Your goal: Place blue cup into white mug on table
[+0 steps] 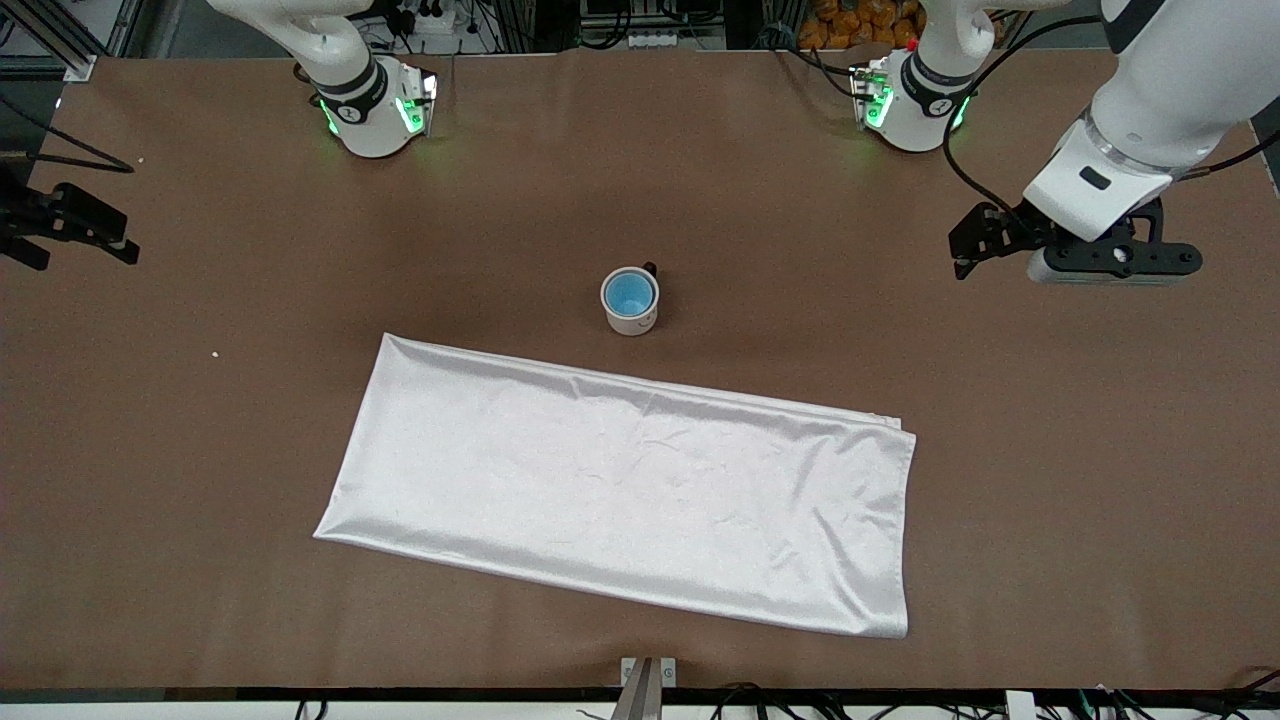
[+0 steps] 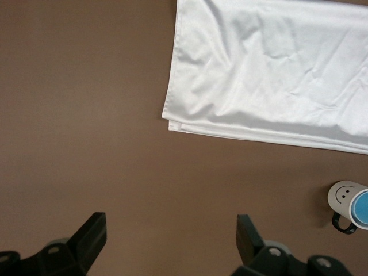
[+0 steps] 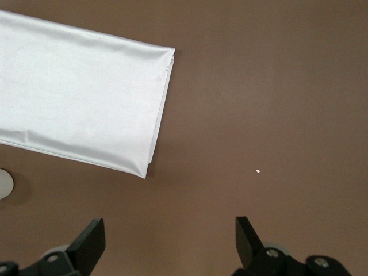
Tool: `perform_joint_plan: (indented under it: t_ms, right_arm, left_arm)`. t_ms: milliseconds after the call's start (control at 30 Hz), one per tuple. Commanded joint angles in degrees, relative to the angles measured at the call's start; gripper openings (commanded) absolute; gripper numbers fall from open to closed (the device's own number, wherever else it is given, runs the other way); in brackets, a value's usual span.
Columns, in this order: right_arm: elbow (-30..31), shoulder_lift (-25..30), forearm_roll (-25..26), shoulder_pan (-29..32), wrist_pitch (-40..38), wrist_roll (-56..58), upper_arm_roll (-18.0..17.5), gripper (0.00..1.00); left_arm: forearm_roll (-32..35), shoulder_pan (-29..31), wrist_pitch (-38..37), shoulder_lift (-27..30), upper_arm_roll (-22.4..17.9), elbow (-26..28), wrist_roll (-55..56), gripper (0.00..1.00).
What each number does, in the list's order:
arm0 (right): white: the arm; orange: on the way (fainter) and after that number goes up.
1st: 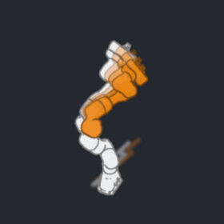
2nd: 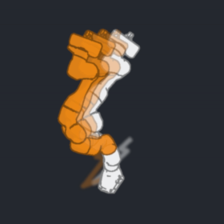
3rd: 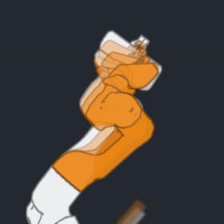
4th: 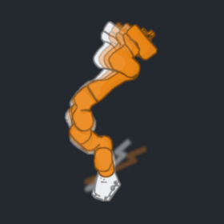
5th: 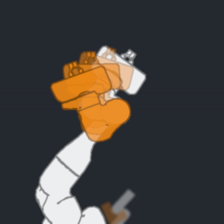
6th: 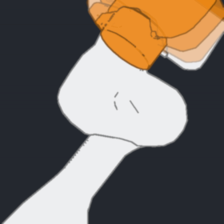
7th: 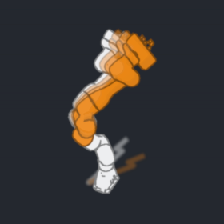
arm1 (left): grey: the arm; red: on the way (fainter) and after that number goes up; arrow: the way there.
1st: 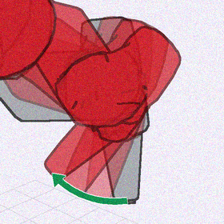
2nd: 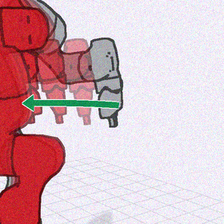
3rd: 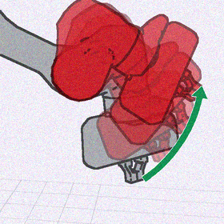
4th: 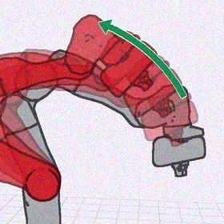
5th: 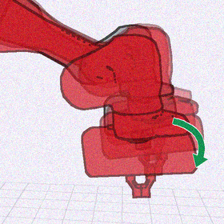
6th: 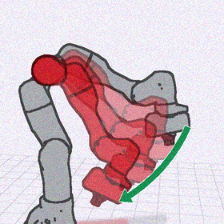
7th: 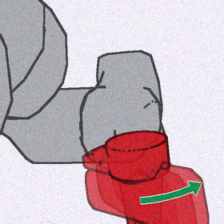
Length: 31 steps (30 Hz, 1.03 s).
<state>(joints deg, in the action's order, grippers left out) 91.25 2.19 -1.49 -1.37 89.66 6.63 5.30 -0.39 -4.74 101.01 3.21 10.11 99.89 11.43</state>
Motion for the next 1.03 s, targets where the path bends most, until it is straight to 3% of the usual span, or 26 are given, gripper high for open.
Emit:
perform_joint_plan:
  t_ms: [0, 1000]
  right_arm:
    - [-0.19, -0.26, -0.62, -0.39, -0.19, -0.04, -0.64, 1.0]
    - [0.16, -0.52, -0.53, 1.1, 0.6, -0.12, -2.31, 1.0]
  left_arm:
    - [-0.75, 0.87, -0.46, -0.75, 0.26, -1.72, -1.76, 1.0]
    - [-0.75, 0.87, -0.55, -1.8, 0.26, -3.74, -2.46, 1.0]
